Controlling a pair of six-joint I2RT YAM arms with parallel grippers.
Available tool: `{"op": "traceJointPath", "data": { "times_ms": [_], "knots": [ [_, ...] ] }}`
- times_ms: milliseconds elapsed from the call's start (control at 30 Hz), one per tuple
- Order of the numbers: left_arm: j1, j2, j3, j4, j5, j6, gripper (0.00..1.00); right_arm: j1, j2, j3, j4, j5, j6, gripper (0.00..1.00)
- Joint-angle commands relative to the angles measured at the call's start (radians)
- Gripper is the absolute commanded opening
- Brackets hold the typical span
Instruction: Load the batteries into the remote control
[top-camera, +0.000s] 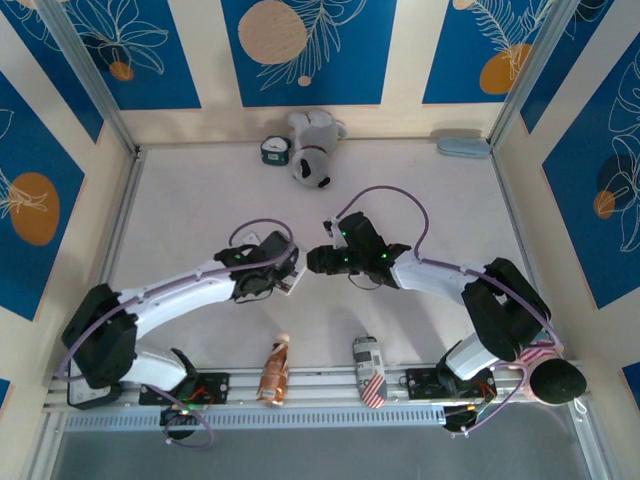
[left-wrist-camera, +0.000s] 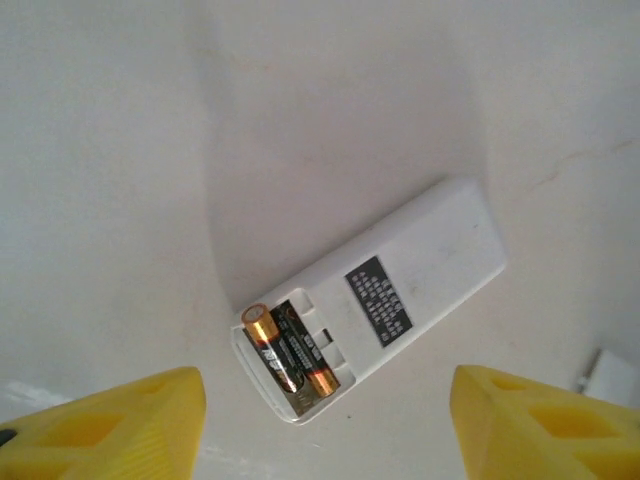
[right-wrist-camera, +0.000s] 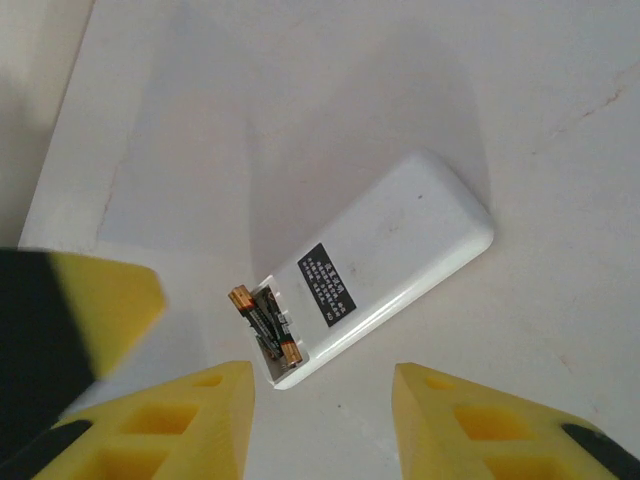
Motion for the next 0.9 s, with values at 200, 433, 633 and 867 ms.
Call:
{"op": "traceJointPath", "data": {
  "times_ms": [200, 433, 633, 867],
  "knots": [
    [0.191, -0.245, -0.178, 0.138, 0.124, 0.393, 1.00, 0.108, 0.074, 0.034, -0.032, 0.025, 0.188, 0.57],
    [0.347, -0.302, -0.263, 0.206, 0.291, 0.520, 1.00, 0.191, 0.141, 0.121, -0.139, 0.141, 0.367, 0.74],
    [0.443, -0.290, -0.300, 0.236, 0.369, 0.587, 1.00, 0.252, 0.201, 0.219, -0.238, 0.231, 0.499, 0.80],
    [0.487, -0.296, -0.350, 0.289, 0.409, 0.626, 1.00, 0.283, 0.318, 0.368, -0.360, 0.252, 0.570, 0.85]
  ]
}}
